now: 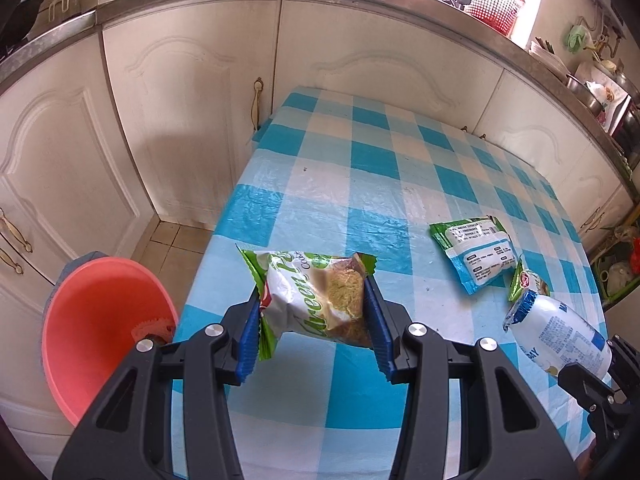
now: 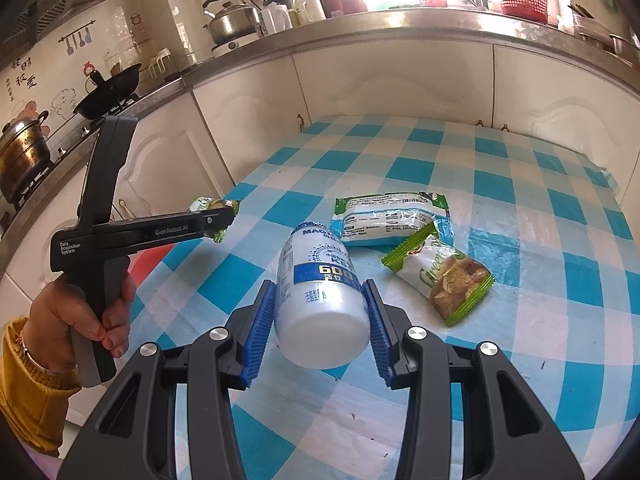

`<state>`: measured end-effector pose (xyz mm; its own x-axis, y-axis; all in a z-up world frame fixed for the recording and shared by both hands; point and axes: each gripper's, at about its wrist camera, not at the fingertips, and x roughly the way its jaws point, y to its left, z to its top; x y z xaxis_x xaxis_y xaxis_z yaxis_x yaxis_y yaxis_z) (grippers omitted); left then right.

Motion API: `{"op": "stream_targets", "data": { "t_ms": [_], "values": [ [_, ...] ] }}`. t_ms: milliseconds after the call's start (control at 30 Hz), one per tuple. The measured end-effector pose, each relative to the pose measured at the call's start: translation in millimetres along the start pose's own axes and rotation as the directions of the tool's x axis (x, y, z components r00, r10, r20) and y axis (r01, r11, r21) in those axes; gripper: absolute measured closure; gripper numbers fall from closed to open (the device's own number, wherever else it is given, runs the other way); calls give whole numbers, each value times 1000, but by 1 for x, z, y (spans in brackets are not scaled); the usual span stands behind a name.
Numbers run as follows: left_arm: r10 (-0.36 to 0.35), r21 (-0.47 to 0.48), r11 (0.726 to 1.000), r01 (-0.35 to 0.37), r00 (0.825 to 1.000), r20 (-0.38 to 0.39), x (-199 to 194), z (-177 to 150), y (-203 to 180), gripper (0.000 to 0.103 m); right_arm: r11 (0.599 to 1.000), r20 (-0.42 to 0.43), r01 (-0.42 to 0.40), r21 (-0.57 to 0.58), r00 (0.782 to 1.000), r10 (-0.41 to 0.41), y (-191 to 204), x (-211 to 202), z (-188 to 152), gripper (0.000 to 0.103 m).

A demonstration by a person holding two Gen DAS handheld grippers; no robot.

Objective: Collect trash
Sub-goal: 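Carry the pea bag and bottle over the red bucket and open both grippers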

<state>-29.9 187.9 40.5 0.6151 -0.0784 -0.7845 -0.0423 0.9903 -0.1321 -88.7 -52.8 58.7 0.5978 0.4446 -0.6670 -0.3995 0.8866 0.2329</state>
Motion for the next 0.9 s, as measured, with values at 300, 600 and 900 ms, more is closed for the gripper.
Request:
{"op": "stream_targets", "data": {
  "t_ms": [300,600,900],
  "values": [
    [22,-27,999,-21,1000,22,-11,-1,21,55,998,-7,-25,-49,1000,25,24,9,10,57],
    [64,-62,996,-61,997,43,-25,-4,54,55,991,-21,-77,-113,997,76,59,25,24,57],
    [114,-121,987,-107,992,54,-38,-11,98,55,971,-44,-137,-197,990,131,106,45,38,57]
  ]
}}
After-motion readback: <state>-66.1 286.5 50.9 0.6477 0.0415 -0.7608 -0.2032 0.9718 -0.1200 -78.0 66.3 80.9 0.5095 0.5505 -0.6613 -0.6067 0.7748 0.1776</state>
